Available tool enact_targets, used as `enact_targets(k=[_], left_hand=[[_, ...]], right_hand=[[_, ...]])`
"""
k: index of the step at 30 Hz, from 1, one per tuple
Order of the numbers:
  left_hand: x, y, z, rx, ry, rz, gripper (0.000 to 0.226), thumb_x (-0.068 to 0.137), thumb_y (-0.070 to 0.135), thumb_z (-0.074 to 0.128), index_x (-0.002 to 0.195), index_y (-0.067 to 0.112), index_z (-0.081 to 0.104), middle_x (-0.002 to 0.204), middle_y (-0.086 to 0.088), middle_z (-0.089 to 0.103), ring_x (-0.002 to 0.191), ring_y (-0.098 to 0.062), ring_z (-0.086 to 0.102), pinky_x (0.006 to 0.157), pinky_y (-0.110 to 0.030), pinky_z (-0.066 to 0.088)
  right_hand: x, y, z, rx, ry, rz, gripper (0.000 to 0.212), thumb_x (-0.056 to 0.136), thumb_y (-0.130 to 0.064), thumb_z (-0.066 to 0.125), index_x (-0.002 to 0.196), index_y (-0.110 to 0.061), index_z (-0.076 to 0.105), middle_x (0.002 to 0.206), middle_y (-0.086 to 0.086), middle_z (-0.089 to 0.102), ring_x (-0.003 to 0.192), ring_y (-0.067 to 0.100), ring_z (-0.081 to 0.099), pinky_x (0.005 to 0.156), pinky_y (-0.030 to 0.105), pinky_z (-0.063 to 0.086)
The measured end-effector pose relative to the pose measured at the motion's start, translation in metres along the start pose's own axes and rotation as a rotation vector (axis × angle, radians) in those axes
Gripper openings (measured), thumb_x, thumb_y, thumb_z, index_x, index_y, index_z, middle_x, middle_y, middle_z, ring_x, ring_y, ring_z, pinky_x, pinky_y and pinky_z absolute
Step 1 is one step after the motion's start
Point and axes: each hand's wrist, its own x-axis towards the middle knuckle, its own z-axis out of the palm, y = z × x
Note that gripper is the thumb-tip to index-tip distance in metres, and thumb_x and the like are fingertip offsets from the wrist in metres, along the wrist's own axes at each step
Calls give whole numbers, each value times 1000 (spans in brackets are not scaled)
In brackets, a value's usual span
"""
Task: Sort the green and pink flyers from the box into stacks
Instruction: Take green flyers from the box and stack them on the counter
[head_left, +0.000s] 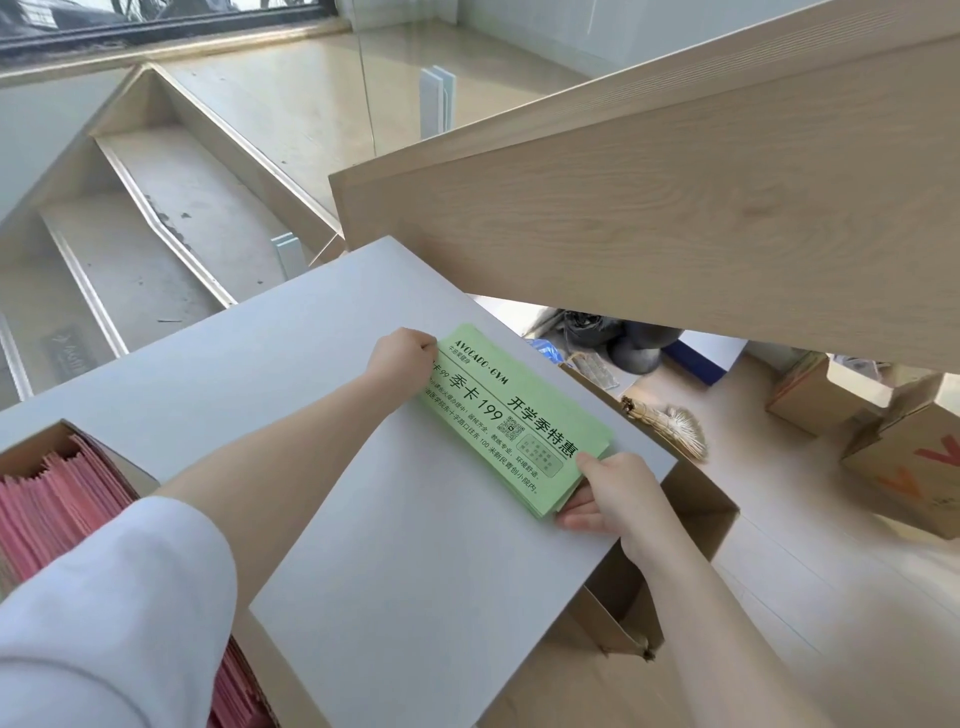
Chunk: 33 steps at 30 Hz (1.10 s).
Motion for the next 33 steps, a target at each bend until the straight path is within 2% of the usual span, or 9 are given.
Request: enact_targets(k=[10, 14, 16, 19, 22, 25, 27, 30, 33], left_hand=[[8, -5, 8, 59, 24, 94, 22, 96, 12, 36, 79, 23, 46, 93, -5, 45, 82, -21, 41, 72, -27, 34], [7, 1, -2, 72, -72, 77, 20, 98, 18, 37, 103, 21, 56, 108, -5, 52, 96, -24, 49, 72, -26, 37], [-4, 5, -15, 80, -122, 42, 40, 99, 28, 38, 138, 21, 41, 134, -3, 48, 119, -25, 47, 87, -26, 39], [-36, 13, -43, 177, -54, 139, 48, 99, 33, 38, 144, 17, 33, 150, -3, 32, 135, -22, 34, 104, -28, 30], [-82, 7, -81, 178, 42, 290, 35, 97, 28, 44, 128, 15, 53, 137, 0, 47, 126, -16, 43, 99, -23, 31], [-132, -11, -127, 159, 133, 431, 28, 95, 21, 49, 121, 17, 57, 118, 5, 56, 106, -10, 53, 94, -26, 43], [-163, -27, -159, 171, 218, 498, 25, 93, 16, 52, 117, 15, 59, 103, 7, 55, 90, -10, 55, 83, -17, 46], [-213, -59, -205, 232, 262, 475, 15, 90, 16, 56, 105, 19, 60, 86, 8, 55, 74, -9, 54, 67, -3, 38], [-254, -107, -239, 352, 169, 438, 10, 87, 20, 62, 95, 15, 64, 86, 3, 63, 81, -17, 59, 69, -9, 40]], right_hand=[[14, 0, 5, 33, 11, 41, 30, 99, -16, 37, 107, 3, 57, 72, 22, 68, 58, 35, 69, 60, 40, 59], [9, -3, -1, 29, -15, 28, 33, 100, -21, 38, 105, 4, 59, 63, 20, 68, 57, 34, 68, 57, 37, 59], [1, -5, -7, -47, -19, 39, 45, 99, -34, 39, 94, 5, 60, 62, 20, 68, 55, 33, 67, 57, 35, 58], [-15, -9, -12, -346, 77, -68, 63, 97, -48, 34, 70, 0, 64, 53, 10, 65, 45, 23, 58, 55, 30, 49], [-46, -18, 6, -288, 58, -300, 51, 96, -37, 43, 60, -7, 62, 43, 1, 54, 40, 16, 45, 56, 29, 42], [-98, -36, 41, -144, -106, -508, 35, 95, -26, 50, 65, -11, 61, 42, -2, 51, 37, 11, 39, 48, 25, 37], [-138, -49, 65, -129, -182, -642, 29, 94, -22, 51, 70, -11, 62, 46, -2, 53, 39, 9, 41, 45, 18, 36], [-197, -58, 99, -121, -284, -822, 23, 92, -16, 53, 73, -9, 63, 49, 0, 57, 43, 10, 47, 46, 14, 38], [-247, -49, 136, -214, -369, -924, 19, 90, -16, 57, 72, -14, 63, 52, 2, 61, 45, 15, 52, 49, 24, 44]])
